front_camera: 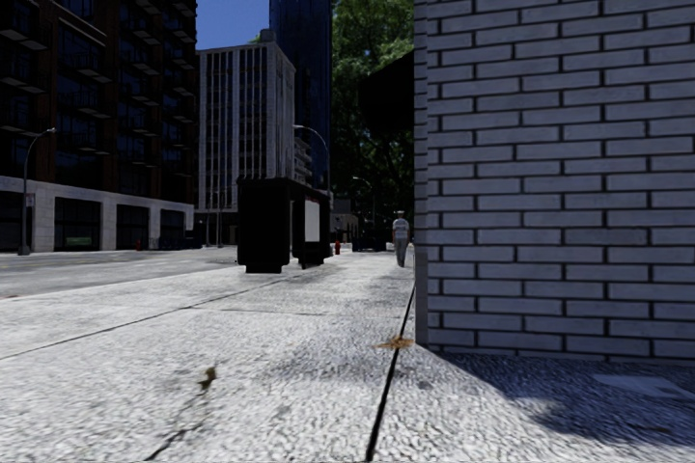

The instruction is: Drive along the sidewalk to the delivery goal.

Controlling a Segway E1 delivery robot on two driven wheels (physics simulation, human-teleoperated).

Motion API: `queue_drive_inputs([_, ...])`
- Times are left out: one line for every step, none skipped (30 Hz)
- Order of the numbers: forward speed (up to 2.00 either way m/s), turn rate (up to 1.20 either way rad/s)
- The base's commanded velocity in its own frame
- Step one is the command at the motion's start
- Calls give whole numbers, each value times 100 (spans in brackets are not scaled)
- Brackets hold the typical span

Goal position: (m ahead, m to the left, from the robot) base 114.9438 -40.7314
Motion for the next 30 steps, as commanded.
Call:
queue_drive_inputs([200, 61])
queue_drive_inputs([200, 61])
queue_drive_inputs([200, 61])
queue_drive_inputs([200, 61])
queue_drive_inputs([200, 61])
queue_drive_inputs([200, 52])
queue_drive_inputs([200, 34])
queue_drive_inputs([200, 19])
queue_drive_inputs([200, 19])
queue_drive_inputs([200, 4])
queue_drive_inputs([200, 0])
queue_drive_inputs([200, 0])
queue_drive_inputs([200, 0])
queue_drive_inputs([200, 0])
queue_drive_inputs([200, 0])
queue_drive_inputs([200, 0])
queue_drive_inputs([200, 0])
queue_drive_inputs([200, 0])
queue_drive_inputs([200, 0])
queue_drive_inputs([200, 0])
queue_drive_inputs([200, 0])
queue_drive_inputs([200, 0])
queue_drive_inputs([200, 0])
queue_drive_inputs([200, 0])
queue_drive_inputs([200, 0])
queue_drive_inputs([200, 0])
queue_drive_inputs([200, 0])
queue_drive_inputs([200, 0])
queue_drive_inputs([200, 0])
queue_drive_inputs([200, 0])
